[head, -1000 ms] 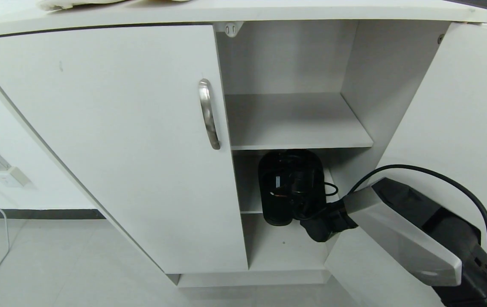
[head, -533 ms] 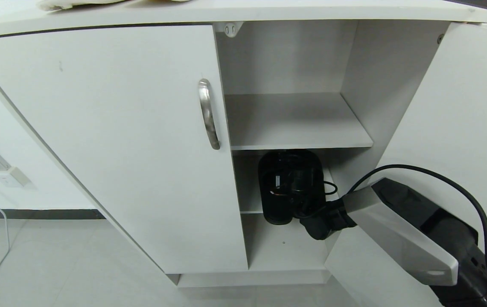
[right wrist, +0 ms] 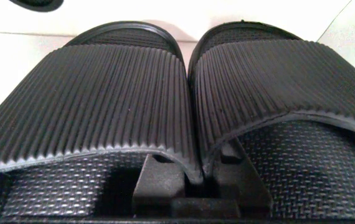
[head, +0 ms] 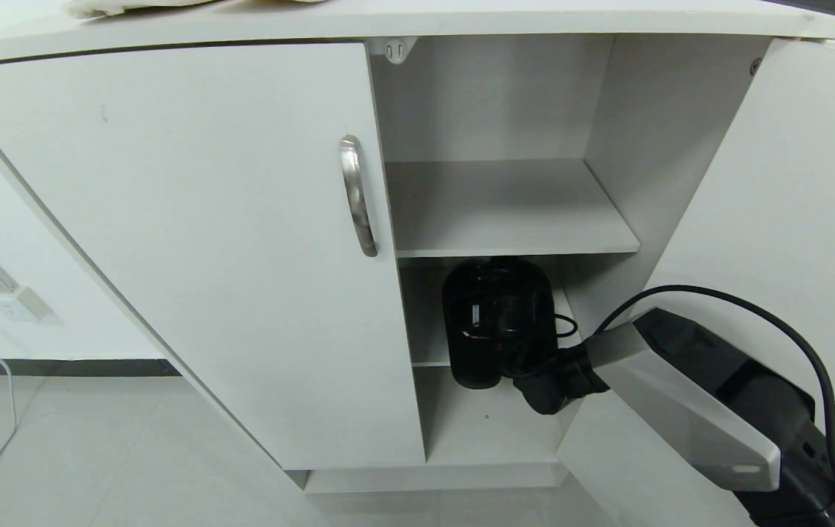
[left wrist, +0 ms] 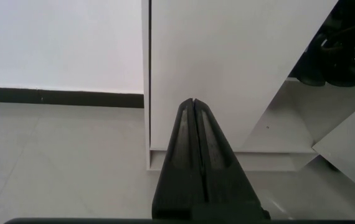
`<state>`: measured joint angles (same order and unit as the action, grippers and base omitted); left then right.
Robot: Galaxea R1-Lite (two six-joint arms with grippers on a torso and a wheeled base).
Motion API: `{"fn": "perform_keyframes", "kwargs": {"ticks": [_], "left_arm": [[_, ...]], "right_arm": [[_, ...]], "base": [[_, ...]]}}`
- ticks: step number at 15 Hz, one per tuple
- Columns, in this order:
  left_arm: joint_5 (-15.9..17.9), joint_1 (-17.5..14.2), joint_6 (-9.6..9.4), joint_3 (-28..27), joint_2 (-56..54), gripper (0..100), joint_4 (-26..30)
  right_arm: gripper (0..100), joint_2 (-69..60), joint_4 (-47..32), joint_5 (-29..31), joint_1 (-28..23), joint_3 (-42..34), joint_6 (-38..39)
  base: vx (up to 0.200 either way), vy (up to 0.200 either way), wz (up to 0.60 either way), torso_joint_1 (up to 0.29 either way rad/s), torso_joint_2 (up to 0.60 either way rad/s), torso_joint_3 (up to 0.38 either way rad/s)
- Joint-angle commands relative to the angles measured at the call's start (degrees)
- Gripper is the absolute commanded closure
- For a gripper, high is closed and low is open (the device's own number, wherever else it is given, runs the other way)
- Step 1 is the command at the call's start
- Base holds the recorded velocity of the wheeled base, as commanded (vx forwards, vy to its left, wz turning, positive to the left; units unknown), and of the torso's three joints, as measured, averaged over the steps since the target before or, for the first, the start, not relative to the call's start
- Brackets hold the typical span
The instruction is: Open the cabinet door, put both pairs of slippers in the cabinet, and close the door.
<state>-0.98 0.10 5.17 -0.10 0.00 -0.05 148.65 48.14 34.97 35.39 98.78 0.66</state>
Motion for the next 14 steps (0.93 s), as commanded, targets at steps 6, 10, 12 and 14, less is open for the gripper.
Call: {"fn": "perform_keyframes", "kwargs": {"ticks": [6,10,12,14], "left_arm": [[0.0,0.0,0.10,0.0,0.1,100,0.0],[0.0,0.0,0.02,0.0,0.1,100,0.0],[0.0,0.0,0.02,0.0,0.1,100,0.0],[0.0,0.0,0.10,0.0,0.1,100,0.0]], "right_arm": [[0,0.1,0.3,0.1,0.0,-2.6,-0.1],[0,-4.5,2.7,0.1,0.6,-9.2,0.0],[0,-8.4,6.1,0.1,1.4,-15.9,-0.1],[0,-12.4,9.7,0.1,2.3,-23.3,-0.1]], "base": [[0.000,0.000,0.00,0.000,0.00,0.000],[0.000,0.000,0.00,0.000,0.00,0.000],[0.000,0.000,0.00,0.000,0.00,0.000],[0.000,0.000,0.00,0.000,0.00,0.000]]}}
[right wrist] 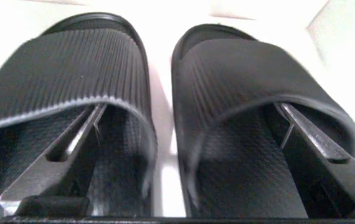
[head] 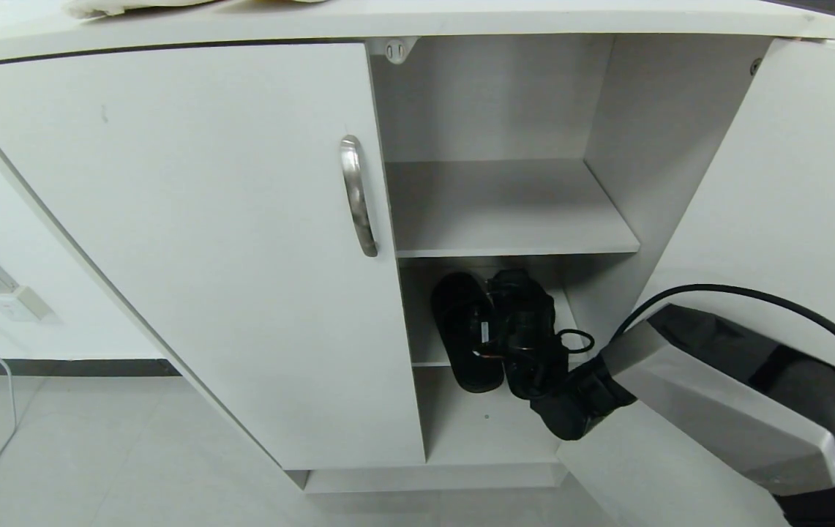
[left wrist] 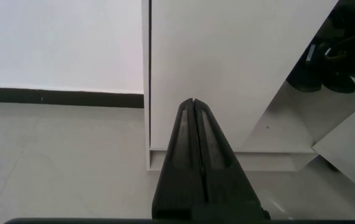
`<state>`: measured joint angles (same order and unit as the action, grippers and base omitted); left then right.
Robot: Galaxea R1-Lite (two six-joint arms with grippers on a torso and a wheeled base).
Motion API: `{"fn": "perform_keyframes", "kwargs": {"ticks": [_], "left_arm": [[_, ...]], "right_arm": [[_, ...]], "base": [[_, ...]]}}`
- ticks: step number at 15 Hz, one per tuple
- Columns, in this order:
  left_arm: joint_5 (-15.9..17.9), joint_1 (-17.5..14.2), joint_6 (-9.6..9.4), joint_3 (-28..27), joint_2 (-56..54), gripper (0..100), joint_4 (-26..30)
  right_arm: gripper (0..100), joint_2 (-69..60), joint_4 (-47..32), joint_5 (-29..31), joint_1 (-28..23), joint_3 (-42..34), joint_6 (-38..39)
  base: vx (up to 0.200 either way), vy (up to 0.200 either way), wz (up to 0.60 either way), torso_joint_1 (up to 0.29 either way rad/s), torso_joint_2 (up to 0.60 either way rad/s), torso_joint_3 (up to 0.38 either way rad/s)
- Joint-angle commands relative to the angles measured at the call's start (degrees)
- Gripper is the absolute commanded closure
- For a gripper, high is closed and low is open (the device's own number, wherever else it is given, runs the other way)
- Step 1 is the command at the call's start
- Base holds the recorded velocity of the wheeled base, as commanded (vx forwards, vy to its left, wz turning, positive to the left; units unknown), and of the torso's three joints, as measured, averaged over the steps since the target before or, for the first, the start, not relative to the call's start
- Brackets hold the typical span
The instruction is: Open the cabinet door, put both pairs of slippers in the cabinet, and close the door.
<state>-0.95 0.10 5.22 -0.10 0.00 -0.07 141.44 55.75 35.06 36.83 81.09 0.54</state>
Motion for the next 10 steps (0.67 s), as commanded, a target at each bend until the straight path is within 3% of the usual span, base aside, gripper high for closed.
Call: {"fn": "perform_keyframes", "kwargs": {"ticks": [1,10], "left_arm": [[0.0,0.0,-0.03,0.0,0.1,100,0.0],[0.2,0.0,-0.12,0.0,0.1,100,0.0]], "right_arm": [[0,-7.5,4.5,0.0,1.5,-9.4,0.0],[0,-19.4,21.0,-0.1,11.2,-39.3,0.0]], "base": [[0.000,0.000,0.00,0.000,0.00,0.000],[0.000,0.000,0.00,0.000,0.00,0.000]]}}
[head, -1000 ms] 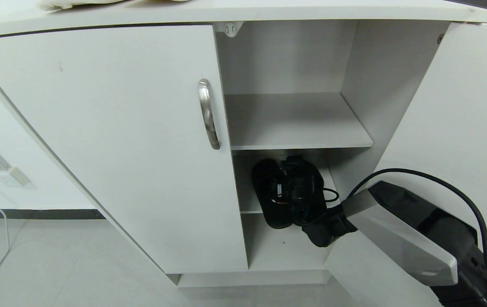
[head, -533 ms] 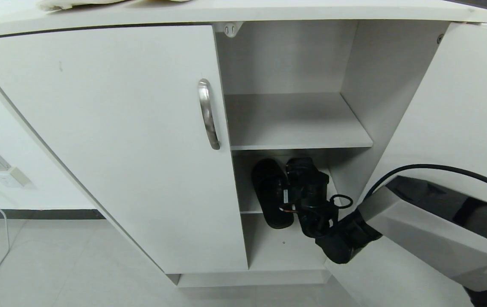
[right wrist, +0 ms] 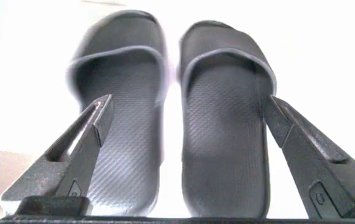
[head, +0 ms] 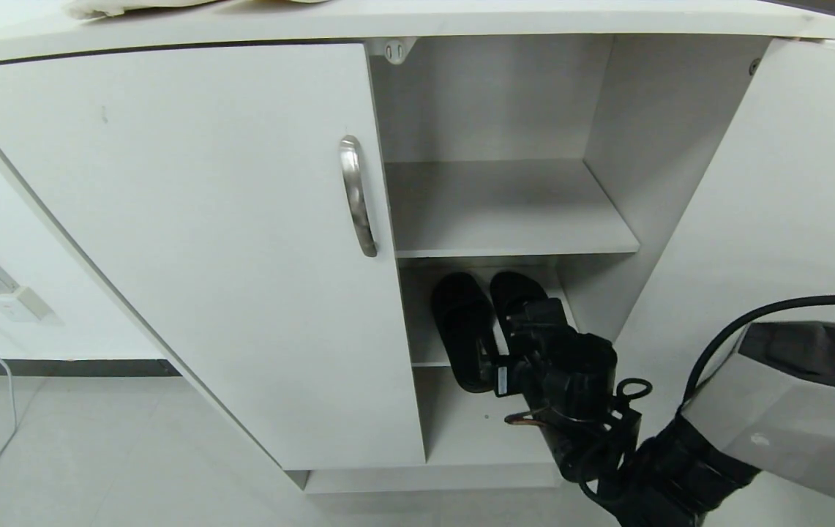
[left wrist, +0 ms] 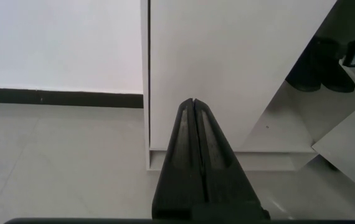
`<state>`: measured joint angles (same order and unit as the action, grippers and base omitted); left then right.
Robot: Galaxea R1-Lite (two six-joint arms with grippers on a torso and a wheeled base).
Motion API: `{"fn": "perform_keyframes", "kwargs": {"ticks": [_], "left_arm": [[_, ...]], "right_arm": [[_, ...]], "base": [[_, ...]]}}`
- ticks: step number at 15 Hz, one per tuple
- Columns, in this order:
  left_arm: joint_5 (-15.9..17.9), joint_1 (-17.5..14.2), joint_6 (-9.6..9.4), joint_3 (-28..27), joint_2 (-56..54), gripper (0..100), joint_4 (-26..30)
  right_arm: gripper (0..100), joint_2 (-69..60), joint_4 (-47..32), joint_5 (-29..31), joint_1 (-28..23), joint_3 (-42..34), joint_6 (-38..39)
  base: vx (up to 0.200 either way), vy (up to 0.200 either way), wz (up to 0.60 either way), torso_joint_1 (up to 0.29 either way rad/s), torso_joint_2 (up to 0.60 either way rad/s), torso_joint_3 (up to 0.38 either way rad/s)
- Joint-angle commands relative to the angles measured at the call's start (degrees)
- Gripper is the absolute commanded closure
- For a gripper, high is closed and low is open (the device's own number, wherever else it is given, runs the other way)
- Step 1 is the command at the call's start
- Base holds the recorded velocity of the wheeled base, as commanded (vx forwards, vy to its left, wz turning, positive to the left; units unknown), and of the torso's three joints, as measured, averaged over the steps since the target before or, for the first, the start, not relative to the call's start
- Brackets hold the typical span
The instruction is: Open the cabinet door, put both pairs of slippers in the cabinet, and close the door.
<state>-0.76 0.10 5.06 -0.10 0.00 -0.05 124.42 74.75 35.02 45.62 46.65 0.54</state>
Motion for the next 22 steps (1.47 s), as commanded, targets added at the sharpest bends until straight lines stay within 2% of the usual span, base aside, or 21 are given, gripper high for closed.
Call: {"fn": "perform_keyframes", "kwargs": {"ticks": [1,5,12,22], "left_arm": [[0.0,0.0,0.04,0.0,0.1,100,0.0],[0.0,0.0,0.04,0.0,0.1,100,0.0],[0.0,0.0,0.04,0.0,0.1,100,0.0],[0.0,0.0,0.13,0.0,0.1,100,0.0]], "right_arm": [[0,-2.3,2.4,0.0,2.9,-5.4,-0.1],[0,-2.2,2.5,0.0,3.2,-5.5,0.0],[0,-2.2,2.6,0.0,3.6,-5.6,0.0],[0,-2.2,2.9,0.0,3.4,-5.9,0.1]], "base": [[0.000,0.000,0.00,0.000,0.00,0.000],[0.000,0.000,0.00,0.000,0.00,0.000],[-0.200,0.000,0.00,0.002,0.00,0.002],[0.000,0.000,0.00,0.000,0.00,0.000]]}}
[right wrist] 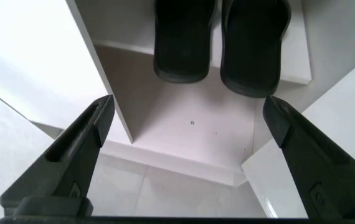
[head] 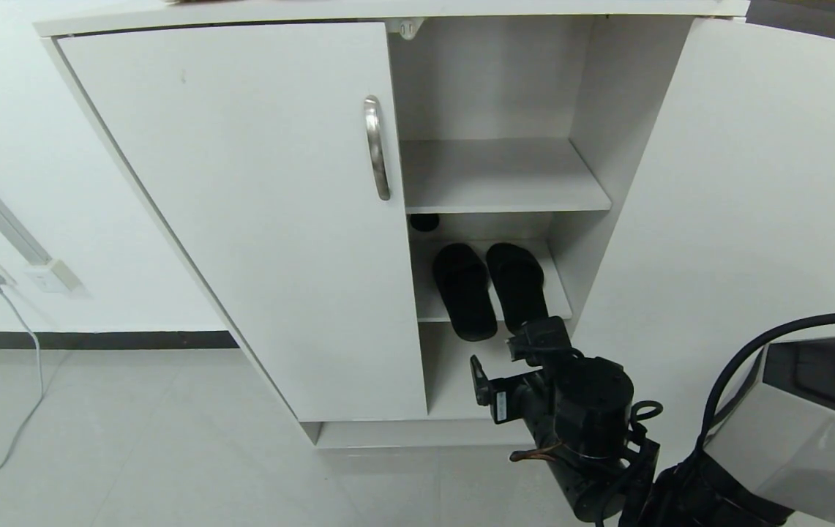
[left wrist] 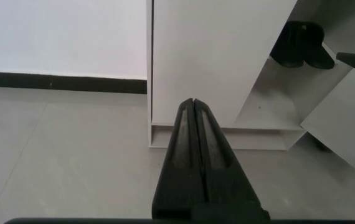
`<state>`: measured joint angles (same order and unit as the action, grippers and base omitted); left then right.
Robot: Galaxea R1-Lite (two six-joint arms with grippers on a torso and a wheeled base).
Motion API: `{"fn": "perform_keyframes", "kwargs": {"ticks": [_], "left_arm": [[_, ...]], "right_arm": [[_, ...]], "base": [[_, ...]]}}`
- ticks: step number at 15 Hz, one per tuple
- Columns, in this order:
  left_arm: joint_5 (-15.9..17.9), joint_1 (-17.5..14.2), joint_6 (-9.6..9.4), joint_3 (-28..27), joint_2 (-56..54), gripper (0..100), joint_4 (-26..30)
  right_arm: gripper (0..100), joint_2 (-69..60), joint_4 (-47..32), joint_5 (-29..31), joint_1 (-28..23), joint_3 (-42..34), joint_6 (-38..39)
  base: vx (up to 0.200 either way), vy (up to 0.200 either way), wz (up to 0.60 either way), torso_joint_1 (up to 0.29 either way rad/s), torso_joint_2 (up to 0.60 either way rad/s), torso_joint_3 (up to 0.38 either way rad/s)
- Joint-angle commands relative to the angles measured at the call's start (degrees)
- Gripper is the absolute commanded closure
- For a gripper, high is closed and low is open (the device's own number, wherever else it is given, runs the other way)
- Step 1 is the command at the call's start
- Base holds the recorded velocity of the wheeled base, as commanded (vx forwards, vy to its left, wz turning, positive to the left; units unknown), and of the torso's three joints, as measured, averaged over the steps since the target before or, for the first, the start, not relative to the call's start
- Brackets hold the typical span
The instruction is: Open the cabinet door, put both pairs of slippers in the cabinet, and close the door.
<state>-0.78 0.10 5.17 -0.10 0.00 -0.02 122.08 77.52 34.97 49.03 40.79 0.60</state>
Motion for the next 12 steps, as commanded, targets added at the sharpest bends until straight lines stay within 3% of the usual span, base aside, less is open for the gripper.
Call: {"fn": "perform_keyframes", "kwargs": {"ticks": [1,4,12], "left_arm": [[0.0,0.0,0.02,0.0,0.1,100,-0.1],[0.1,0.0,0.10,0.0,0.1,100,0.0],[0.0,0.0,0.10,0.0,0.1,100,-0.1]], "right_arm": [[0,0.1,0.1,0.0,0.0,0.0,0.0],[0,0.1,0.1,0.0,-0.1,-0.4,0.0],[0,0.1,0.5,0.0,-0.1,-0.5,0.0]], "base": [[0.000,0.000,0.00,0.000,0.00,0.000],[0.000,0.000,0.00,0.001,0.00,0.043],[0.000,0.000,0.00,0.005,0.00,0.195]]}}
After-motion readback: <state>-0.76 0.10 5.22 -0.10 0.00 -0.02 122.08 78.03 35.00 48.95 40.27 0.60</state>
